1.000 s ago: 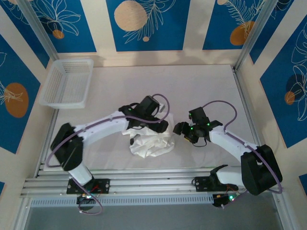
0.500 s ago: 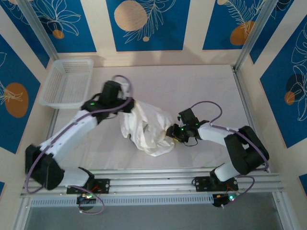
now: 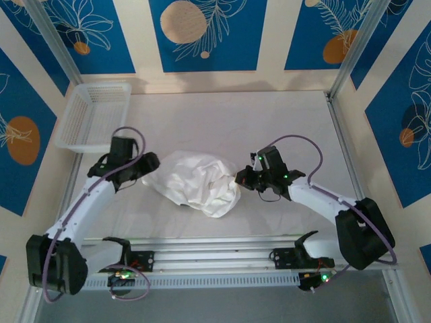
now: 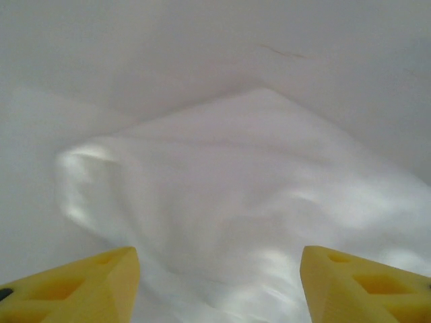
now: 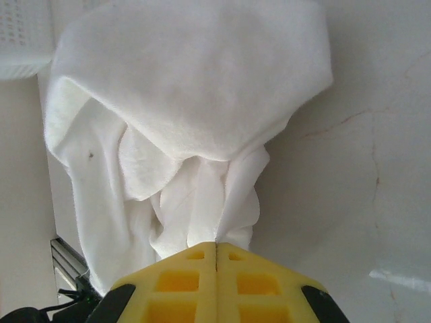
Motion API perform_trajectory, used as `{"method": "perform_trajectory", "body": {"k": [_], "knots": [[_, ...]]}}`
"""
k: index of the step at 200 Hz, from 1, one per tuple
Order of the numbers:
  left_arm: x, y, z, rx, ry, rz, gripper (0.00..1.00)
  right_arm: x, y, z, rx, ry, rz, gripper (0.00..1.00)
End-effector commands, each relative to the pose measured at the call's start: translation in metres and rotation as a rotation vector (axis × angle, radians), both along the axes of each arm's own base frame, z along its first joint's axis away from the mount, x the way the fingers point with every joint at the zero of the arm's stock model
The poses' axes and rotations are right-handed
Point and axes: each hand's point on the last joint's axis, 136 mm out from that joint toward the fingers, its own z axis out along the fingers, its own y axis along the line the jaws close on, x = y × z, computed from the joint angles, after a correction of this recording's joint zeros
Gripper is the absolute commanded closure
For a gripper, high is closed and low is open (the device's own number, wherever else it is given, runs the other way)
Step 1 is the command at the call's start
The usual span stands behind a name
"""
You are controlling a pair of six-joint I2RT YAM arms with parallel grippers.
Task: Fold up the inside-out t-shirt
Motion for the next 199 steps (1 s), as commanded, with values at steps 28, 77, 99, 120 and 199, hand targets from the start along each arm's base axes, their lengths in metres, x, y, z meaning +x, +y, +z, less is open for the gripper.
{"method": "perform_trajectory", "body": {"k": [28, 77, 99, 120, 199], "knots": [[-0.020, -0.116, 0.001, 0.199, -0.011, -0.488, 0.34, -0.008, -0.004, -0.003, -0.039, 0.027, 0.024, 1.00], [-0.025, -0.157, -0.068, 0.429, 0.141, -0.667, 0.25, -0.011, -0.010, 0.003, -0.058, 0.017, 0.014, 1.00], [-0.020, -0.164, -0.058, 0.387, 0.120, -0.678, 1.00, -0.012, -0.030, -0.004, -0.131, 0.022, -0.050, 1.00], [-0.013, -0.171, -0.007, 0.165, 0.055, -0.668, 1.00, -0.019, -0.081, -0.029, -0.365, 0.053, -0.186, 1.00], [-0.043, -0.192, 0.054, -0.253, 0.063, -0.811, 1.00, -0.006, -0.015, 0.063, -0.417, -0.615, 0.251, 0.32]]}}
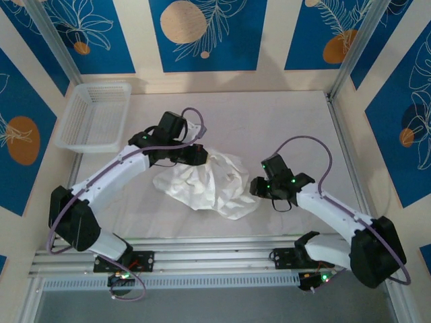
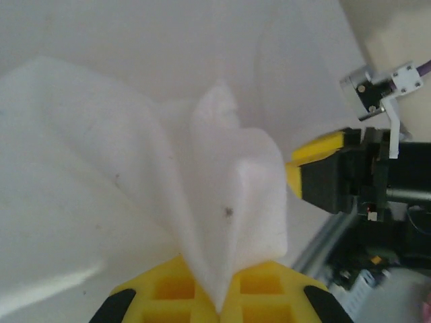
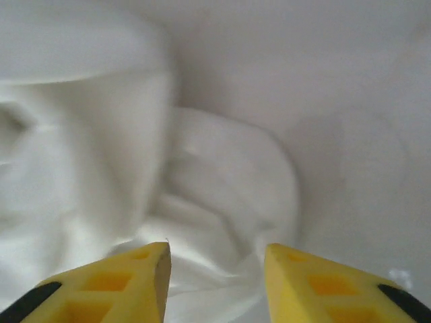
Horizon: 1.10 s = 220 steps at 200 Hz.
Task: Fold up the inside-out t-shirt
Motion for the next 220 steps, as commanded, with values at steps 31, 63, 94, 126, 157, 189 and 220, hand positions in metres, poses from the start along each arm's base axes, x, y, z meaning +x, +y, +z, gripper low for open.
{"method": "perform_trajectory", "body": {"k": [31, 63, 94, 126, 157, 189, 220], "knots": [[-0.027, -0.010, 0.015, -0.105, 0.051, -0.079, 1.00, 0.053, 0.079, 0.100, -0.115, -0.782, 0.472, 0.08], [-0.036, -0.005, 0.030, -0.110, 0.007, -0.117, 1.00, 0.089, 0.099, 0.072, -0.200, -0.719, 0.570, 0.10], [-0.035, 0.015, 0.025, 0.010, -0.071, -0.105, 1.00, 0.074, 0.132, 0.067, -0.063, -0.582, 0.691, 0.72], [0.007, 0.075, -0.006, 0.318, -0.164, 0.106, 1.00, 0.001, 0.154, 0.122, 0.352, -0.427, 0.835, 1.00], [0.065, 0.116, -0.032, 0.440, -0.164, 0.355, 1.00, -0.038, 0.144, 0.169, 0.624, -0.357, 0.786, 1.00], [0.088, 0.096, -0.026, 0.321, -0.188, 0.390, 0.59, -0.028, 0.129, 0.198, 0.751, -0.396, 0.599, 1.00], [0.068, 0.108, -0.001, 0.250, -0.209, 0.467, 0.44, 0.007, 0.108, 0.182, 0.730, -0.338, 0.369, 1.00]]}}
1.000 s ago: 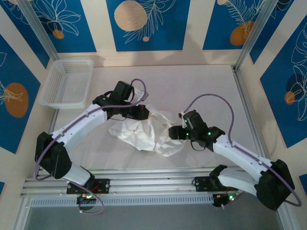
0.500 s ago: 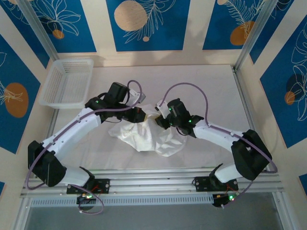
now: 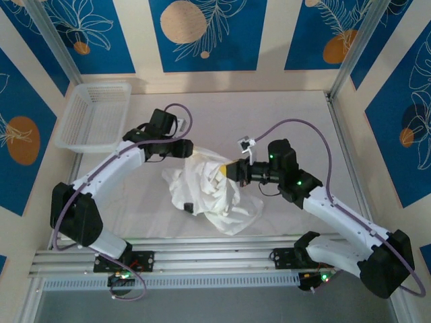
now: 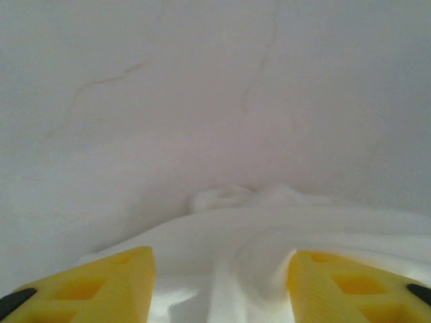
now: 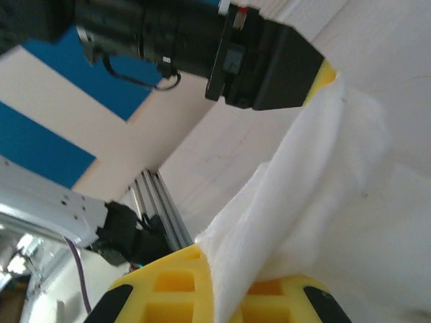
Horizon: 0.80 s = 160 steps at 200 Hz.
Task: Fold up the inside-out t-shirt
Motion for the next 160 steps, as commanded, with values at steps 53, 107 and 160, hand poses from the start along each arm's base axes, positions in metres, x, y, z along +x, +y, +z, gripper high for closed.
{"method": "perform_trajectory", "body": {"k": [53, 107, 160], "knots": [[-0.096, -0.057, 0.047, -0.344, -0.142, -0.121, 0.46, 0.037, -0.018, -0.017, 0.013, 0.184, -0.200, 1.00], [-0.085, -0.123, 0.008, -0.481, 0.067, -0.206, 0.28, 0.032, -0.014, -0.016, 0.026, 0.211, -0.176, 1.00], [-0.071, -0.132, 0.010, -0.566, 0.120, -0.219, 1.00, 0.057, -0.065, -0.065, -0.001, 0.418, -0.432, 1.00]]}}
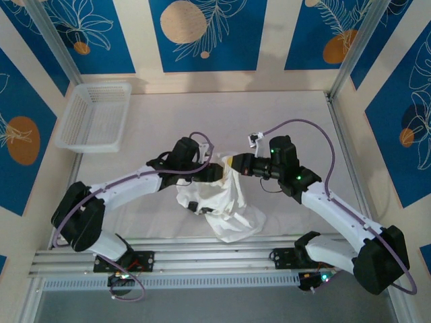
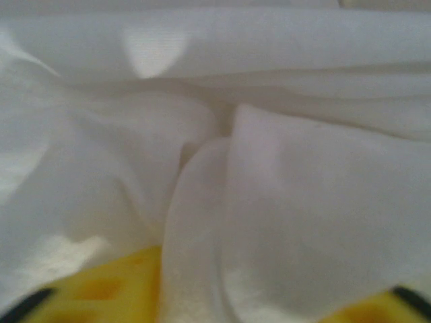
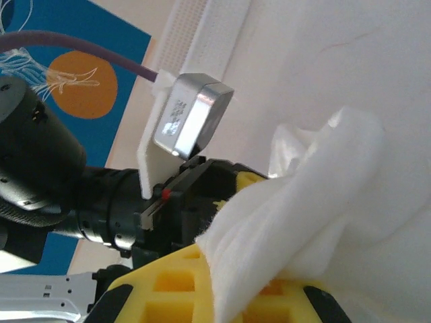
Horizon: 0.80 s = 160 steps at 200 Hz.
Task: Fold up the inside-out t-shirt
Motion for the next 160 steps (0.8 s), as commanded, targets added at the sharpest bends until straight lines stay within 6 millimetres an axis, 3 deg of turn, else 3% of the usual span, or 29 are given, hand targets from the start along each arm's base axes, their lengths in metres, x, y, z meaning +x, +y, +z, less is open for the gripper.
{"method": "perform_trajectory", "body": {"k": [1, 15, 30, 42, 50, 68, 98, 128, 144, 160], "knots": [[0.013, -0.003, 0.045, -0.134, -0.037, 0.001, 1.00, 0.018, -0.040, -0.034, -0.008, 0.150, -0.192, 1.00], [0.020, 0.011, 0.069, -0.233, -0.048, 0.042, 1.00, 0.025, -0.068, -0.070, -0.042, 0.216, -0.282, 1.00], [0.019, 0.017, 0.104, -0.323, -0.081, 0.022, 1.00, 0.022, -0.078, -0.101, -0.128, 0.252, -0.269, 1.00], [0.011, 0.015, 0.124, -0.353, -0.098, -0.032, 1.00, 0.016, -0.075, -0.109, -0.168, 0.275, -0.212, 0.94], [0.006, 0.012, 0.131, -0.367, -0.099, -0.065, 1.00, 0.013, -0.071, -0.108, -0.168, 0.292, -0.183, 0.84], [0.002, 0.014, 0.128, -0.340, -0.087, -0.084, 1.00, 0.014, -0.066, -0.089, -0.141, 0.253, -0.155, 0.58], [0.000, 0.016, 0.114, -0.290, -0.065, -0.087, 1.00, 0.023, -0.071, -0.037, -0.247, -0.109, -0.181, 0.42], [0.000, 0.016, 0.116, -0.288, -0.064, -0.083, 1.00, 0.009, -0.030, 0.016, -0.404, -0.666, -0.016, 0.39], [0.001, 0.016, 0.119, -0.291, -0.068, -0.081, 1.00, 0.006, -0.009, 0.022, -0.496, -0.828, 0.052, 0.49], [0.001, 0.015, 0.120, -0.293, -0.071, -0.084, 1.00, 0.013, 0.003, 0.015, -0.575, -0.893, 0.102, 0.50]]}}
